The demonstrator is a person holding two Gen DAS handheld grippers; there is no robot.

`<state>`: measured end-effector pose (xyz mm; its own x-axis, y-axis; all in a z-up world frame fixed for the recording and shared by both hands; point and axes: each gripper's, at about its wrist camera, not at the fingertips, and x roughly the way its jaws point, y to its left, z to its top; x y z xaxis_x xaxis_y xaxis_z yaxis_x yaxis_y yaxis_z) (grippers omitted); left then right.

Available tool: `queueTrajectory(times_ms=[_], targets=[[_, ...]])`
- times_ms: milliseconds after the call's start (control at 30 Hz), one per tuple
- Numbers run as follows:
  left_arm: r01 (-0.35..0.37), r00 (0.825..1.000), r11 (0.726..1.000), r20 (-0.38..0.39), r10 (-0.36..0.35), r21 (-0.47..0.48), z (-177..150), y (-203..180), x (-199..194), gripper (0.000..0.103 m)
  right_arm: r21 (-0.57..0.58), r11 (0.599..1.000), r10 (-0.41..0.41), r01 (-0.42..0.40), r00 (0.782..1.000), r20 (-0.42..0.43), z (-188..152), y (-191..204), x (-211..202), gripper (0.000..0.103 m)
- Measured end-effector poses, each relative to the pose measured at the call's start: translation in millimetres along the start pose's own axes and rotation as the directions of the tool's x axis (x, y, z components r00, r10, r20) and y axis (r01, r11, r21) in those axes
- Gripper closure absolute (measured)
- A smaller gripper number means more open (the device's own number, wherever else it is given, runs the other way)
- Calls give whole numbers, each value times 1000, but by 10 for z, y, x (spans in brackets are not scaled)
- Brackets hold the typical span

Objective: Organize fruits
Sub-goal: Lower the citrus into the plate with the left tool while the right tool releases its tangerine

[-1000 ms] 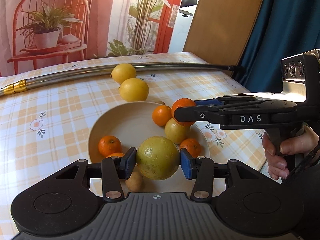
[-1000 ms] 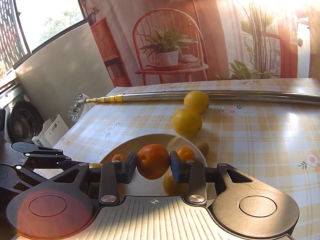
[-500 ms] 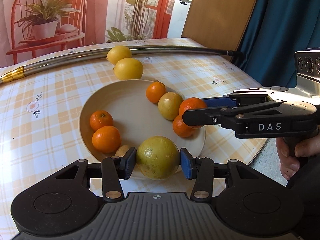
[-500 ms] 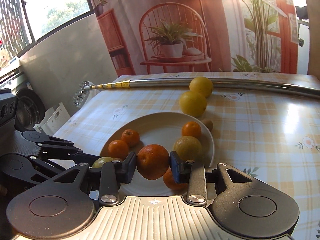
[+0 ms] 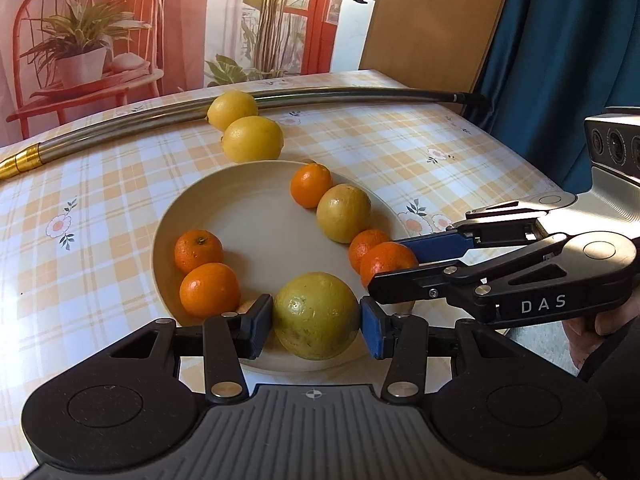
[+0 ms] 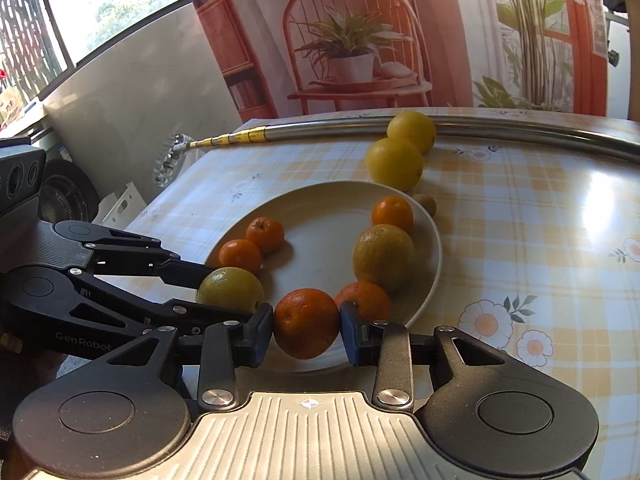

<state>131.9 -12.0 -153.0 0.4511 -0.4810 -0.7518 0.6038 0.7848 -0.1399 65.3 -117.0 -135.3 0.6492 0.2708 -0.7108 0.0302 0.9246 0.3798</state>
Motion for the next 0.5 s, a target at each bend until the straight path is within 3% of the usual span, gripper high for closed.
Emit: queueTrajectory(times_ms=[500], targets=[[13,1000,1000,-22,-12,19,-29,-34,24,55,3,1000,-4,4,1000,-10,3,6,-5,69]])
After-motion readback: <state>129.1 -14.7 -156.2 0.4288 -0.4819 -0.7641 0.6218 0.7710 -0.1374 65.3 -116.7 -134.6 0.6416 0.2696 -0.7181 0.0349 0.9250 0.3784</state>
